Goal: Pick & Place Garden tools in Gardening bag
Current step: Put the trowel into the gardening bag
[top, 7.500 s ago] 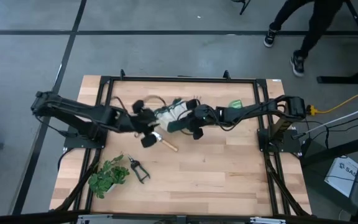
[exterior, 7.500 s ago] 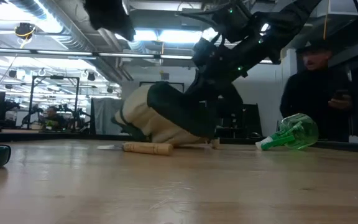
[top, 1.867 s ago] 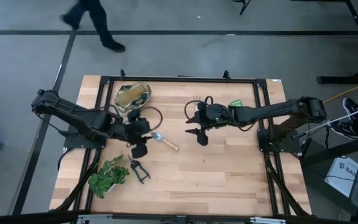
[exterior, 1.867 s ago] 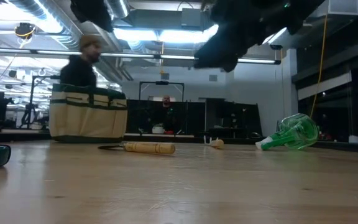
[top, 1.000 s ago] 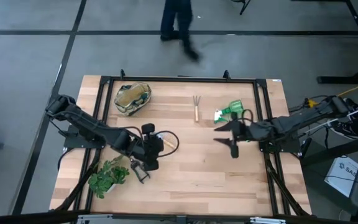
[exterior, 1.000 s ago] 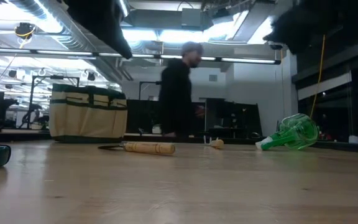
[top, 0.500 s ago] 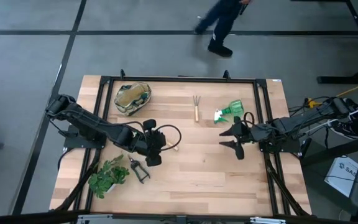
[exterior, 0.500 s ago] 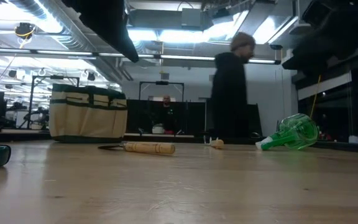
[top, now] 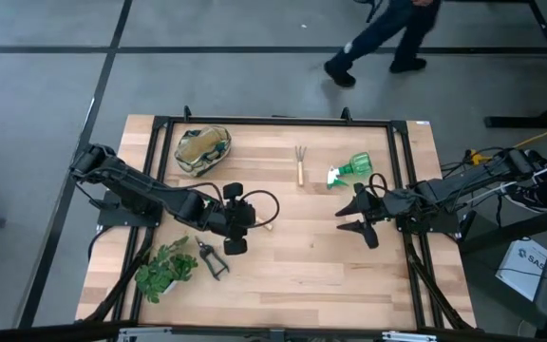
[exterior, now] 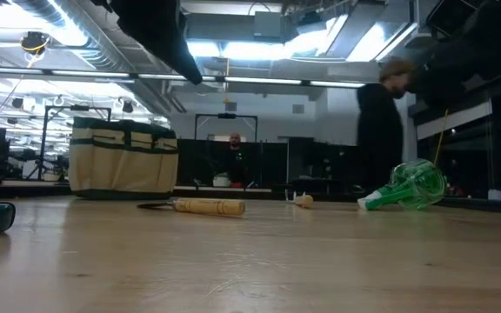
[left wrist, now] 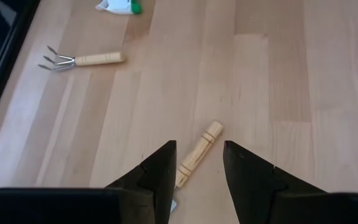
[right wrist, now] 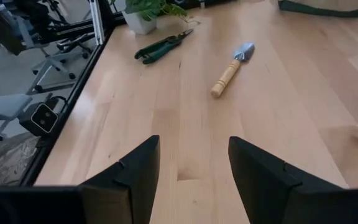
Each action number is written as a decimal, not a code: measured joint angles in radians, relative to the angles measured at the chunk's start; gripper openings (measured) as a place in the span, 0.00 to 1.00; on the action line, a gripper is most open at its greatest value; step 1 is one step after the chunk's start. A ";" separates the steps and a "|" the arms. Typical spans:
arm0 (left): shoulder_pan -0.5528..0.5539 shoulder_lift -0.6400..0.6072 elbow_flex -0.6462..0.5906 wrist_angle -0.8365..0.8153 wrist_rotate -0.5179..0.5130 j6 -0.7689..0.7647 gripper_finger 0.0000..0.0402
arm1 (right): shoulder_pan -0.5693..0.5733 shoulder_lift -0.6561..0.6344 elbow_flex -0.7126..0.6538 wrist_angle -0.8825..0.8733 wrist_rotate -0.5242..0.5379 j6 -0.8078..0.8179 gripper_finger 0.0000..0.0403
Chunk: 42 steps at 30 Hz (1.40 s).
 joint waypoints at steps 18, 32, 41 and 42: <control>0.005 0.000 0.000 0.018 -0.002 0.023 0.32 | 0.001 -0.053 -0.206 0.259 -0.035 -0.196 0.48; 0.005 0.000 0.000 0.018 -0.005 0.035 0.32 | -0.026 -0.320 -0.298 0.207 -0.132 -0.387 0.48; 0.042 0.000 0.000 0.017 -0.003 0.041 0.32 | -0.093 -0.452 -0.352 0.192 -0.230 -0.460 0.48; 0.051 0.000 0.000 0.017 -0.002 0.041 0.32 | -0.099 -0.456 -0.352 0.180 -0.234 -0.474 0.48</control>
